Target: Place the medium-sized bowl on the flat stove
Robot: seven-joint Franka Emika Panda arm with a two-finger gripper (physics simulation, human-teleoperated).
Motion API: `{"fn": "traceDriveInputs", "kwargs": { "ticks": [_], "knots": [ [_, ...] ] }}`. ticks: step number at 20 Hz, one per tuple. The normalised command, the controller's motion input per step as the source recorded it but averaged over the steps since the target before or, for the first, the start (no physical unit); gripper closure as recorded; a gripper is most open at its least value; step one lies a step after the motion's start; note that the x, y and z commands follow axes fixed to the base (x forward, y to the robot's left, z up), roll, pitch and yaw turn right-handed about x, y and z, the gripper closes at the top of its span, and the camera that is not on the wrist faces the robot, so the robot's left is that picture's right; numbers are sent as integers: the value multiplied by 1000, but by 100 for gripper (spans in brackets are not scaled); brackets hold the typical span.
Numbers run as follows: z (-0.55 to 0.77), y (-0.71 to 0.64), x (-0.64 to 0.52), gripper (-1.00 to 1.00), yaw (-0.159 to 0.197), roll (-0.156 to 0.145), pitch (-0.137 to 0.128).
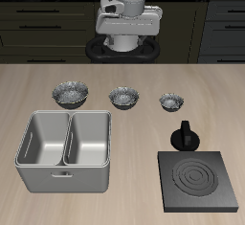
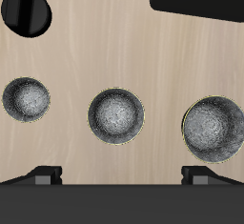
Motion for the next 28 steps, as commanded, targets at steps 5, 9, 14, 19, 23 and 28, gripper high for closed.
{"fn": "traceDriveInputs", "kwargs": {
  "ticks": [5,9,14,19,23,28],
  "knots": [
    [-155,-92,153,-100,-1,-28,-28],
    [-321,-62,116,-100,12,-12,16],
    [-229,-5,45,-100,-3,-11,-8],
    [-218,75,32,-100,4,14,14],
    [-196,46,58,-100,-1,11,13],
    [-267,92,88,-100,-5,10,20]
  ]
}}
